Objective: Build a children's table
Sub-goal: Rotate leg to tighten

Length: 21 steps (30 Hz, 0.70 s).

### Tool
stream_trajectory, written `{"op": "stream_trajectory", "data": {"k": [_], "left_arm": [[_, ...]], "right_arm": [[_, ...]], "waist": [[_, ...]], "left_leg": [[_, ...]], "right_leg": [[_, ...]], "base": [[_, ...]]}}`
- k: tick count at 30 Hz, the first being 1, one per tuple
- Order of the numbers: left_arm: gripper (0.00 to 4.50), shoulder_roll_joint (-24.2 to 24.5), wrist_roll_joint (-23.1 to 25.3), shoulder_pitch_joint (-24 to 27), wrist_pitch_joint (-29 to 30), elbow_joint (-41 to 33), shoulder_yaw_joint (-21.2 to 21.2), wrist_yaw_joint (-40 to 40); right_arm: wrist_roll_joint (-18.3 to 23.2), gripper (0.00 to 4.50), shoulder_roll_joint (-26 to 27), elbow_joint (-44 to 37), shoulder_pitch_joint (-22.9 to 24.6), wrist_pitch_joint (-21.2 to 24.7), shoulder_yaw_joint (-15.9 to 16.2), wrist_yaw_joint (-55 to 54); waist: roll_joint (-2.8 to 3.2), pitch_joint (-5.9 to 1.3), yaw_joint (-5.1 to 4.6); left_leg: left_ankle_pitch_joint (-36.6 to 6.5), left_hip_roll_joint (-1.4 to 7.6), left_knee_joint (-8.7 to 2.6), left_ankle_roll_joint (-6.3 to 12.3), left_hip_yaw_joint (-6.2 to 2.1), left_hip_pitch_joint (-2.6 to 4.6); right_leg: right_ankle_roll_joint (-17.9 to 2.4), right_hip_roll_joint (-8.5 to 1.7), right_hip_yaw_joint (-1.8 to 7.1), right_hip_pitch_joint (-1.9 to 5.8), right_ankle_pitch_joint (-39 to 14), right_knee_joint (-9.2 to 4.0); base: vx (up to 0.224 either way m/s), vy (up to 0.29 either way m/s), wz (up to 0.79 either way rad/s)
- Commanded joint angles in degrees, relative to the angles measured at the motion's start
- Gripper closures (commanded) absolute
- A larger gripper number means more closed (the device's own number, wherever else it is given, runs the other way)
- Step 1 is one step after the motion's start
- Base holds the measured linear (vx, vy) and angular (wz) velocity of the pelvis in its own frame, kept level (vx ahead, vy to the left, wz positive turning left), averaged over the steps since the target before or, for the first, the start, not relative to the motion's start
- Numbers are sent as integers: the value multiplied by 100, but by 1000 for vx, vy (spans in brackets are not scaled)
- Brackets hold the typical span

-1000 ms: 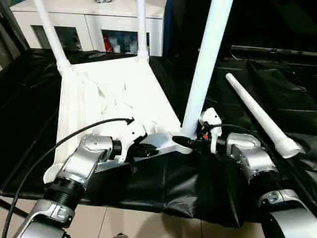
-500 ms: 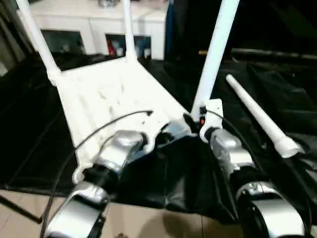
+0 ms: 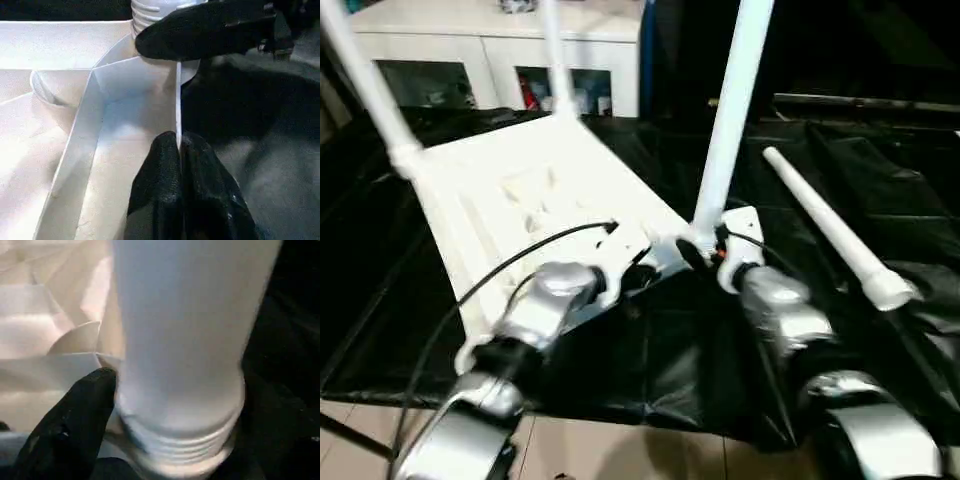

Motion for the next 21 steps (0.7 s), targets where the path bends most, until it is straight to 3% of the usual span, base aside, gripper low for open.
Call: {"op": "stream_trajectory", "data": {"k": [1,4,13,21], "left_arm": [[450,96,-386,234,-262,-252,-9,-469],[450,320,-541,409,-194,-571,-55,-960],[450,559,-674,624,48,-1059,-21,-1390],[450,591,-668,665,124,-1151,21,-1429]], "right_arm": [[-63,56,-279,-305,90,-59,185,701],[-117,56,-652,-477,177,-263,421,1503],[224,56,-964,-640,123,-46,459,2781],[247,121,-822,-587,151,96,521,3012]], "waist": [[-97,-365,29],[-81,-350,14],[-102,-360,63],[-107,-368,67]], "left_leg": [[-675,98,-330,563,18,57],[-764,103,-339,552,25,59],[-700,118,-324,597,33,66],[-599,120,-321,630,32,68]], "right_leg": [[-1446,-263,207,338,176,-382],[-1484,-254,204,312,35,-395],[-1605,-252,204,311,86,-369],[-1611,-253,197,305,110,-360]], "base": [[0,0,0],[0,0,0],[0,0,0],[0,0,0]]}}
